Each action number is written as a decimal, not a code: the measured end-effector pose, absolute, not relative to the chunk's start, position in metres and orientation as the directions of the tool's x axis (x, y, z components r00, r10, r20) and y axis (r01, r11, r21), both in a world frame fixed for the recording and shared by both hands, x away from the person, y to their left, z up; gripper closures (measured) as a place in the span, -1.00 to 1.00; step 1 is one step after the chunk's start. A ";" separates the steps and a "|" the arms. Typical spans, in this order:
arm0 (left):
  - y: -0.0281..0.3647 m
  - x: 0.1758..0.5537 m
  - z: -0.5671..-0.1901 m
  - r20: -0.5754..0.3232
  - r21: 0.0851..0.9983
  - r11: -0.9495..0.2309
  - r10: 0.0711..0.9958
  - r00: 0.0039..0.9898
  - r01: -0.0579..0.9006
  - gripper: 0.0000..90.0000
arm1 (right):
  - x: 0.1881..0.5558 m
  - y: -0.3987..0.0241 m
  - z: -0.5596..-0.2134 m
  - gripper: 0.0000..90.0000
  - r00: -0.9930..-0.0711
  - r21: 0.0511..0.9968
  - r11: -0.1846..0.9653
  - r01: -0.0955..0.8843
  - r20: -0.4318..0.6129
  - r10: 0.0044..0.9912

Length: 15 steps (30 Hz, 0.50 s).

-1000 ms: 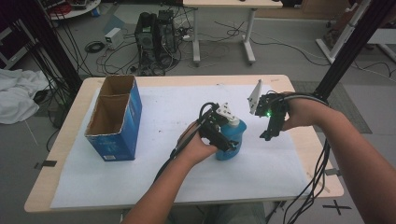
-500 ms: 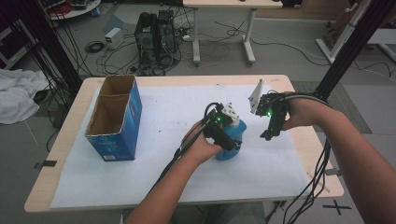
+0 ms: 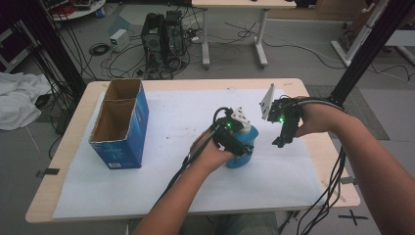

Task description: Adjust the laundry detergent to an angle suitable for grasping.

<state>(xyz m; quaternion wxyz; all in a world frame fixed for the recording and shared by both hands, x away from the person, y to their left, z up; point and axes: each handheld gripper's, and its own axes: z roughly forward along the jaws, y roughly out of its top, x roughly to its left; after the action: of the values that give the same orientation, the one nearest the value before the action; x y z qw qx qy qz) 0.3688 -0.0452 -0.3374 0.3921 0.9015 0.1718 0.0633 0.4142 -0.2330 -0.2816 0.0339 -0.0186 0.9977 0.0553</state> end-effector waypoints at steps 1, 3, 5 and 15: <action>-0.045 0.368 -0.337 -0.005 0.722 -0.644 0.359 0.933 0.252 -0.33 | 0.414 -0.233 -0.281 -0.71 -0.997 0.112 0.993 -0.037 -0.068 -0.030; -0.046 0.367 -0.337 -0.010 0.732 -0.633 0.360 0.933 0.252 -0.33 | 0.414 -0.233 -0.281 -0.71 -0.997 0.112 0.993 -0.036 -0.067 -0.028; -0.045 0.368 -0.336 0.015 0.725 -0.646 0.360 0.933 0.237 -0.26 | 0.414 -0.233 -0.282 -0.71 -0.997 0.111 0.993 -0.037 -0.066 -0.029; -0.045 0.367 -0.336 -0.003 0.733 -0.633 0.362 0.932 0.248 -0.22 | 0.416 -0.234 -0.282 -0.71 -0.997 0.106 0.994 -0.037 -0.066 -0.030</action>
<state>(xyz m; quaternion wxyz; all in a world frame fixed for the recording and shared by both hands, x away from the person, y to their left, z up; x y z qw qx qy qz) 0.3667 -0.0452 -0.3363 0.3934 0.9007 0.1695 0.0724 0.4160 -0.2337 -0.2824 0.0324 -0.0169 0.9979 0.0535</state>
